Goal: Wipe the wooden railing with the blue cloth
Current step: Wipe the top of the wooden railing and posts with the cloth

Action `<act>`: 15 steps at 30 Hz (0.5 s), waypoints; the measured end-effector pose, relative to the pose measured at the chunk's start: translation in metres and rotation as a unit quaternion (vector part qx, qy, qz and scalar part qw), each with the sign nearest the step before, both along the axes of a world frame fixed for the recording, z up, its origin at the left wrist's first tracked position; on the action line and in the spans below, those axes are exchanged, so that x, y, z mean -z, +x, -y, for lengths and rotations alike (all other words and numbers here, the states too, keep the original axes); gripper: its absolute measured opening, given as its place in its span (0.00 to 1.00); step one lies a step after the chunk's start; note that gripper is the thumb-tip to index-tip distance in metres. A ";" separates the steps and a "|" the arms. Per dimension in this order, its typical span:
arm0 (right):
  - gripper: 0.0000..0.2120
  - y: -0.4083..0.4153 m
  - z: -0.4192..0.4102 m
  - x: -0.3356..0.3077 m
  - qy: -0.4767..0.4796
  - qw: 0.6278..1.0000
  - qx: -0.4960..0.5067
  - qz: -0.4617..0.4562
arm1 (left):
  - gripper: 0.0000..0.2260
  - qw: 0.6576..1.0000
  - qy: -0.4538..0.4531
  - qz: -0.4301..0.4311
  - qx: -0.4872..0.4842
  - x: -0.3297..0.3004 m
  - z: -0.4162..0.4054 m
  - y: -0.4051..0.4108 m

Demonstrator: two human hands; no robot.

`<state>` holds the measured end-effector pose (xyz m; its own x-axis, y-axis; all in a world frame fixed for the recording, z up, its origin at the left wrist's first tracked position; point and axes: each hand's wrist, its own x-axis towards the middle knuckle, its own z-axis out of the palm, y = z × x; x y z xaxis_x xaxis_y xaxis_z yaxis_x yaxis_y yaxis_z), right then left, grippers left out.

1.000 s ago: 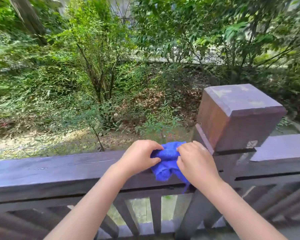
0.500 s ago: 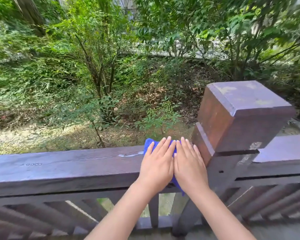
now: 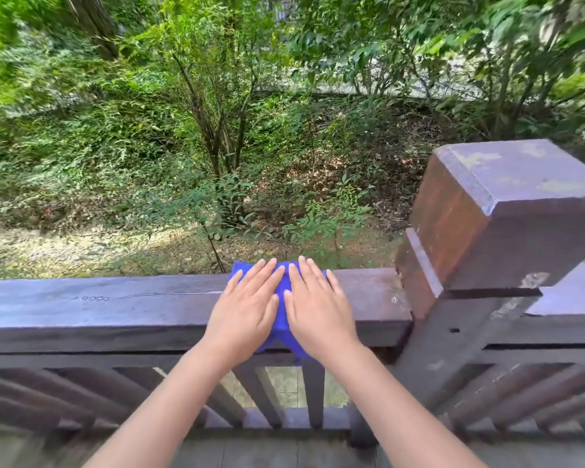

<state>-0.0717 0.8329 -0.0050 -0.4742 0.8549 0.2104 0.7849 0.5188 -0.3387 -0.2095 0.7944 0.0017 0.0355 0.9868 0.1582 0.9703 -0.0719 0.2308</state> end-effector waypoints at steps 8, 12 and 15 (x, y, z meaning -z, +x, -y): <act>0.24 0.076 -0.013 -0.005 -0.061 0.981 0.103 -0.150 | 0.22 0.995 -0.058 -0.013 -0.076 0.000 -0.033 0.069; 0.24 0.076 -0.007 -0.009 -0.077 0.931 0.126 -0.333 | 0.21 0.999 -0.023 -0.010 -0.032 -0.002 -0.039 0.106; 0.24 0.078 0.005 -0.009 -0.088 0.869 0.127 -0.471 | 0.24 0.998 -0.029 -0.039 0.040 0.001 -0.046 0.136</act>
<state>0.0062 0.8280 0.0040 0.0461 0.9650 0.2581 0.1991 0.2443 -0.9490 -0.0737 0.8403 0.0011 0.1253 0.9876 0.0946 0.9771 -0.1394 0.1609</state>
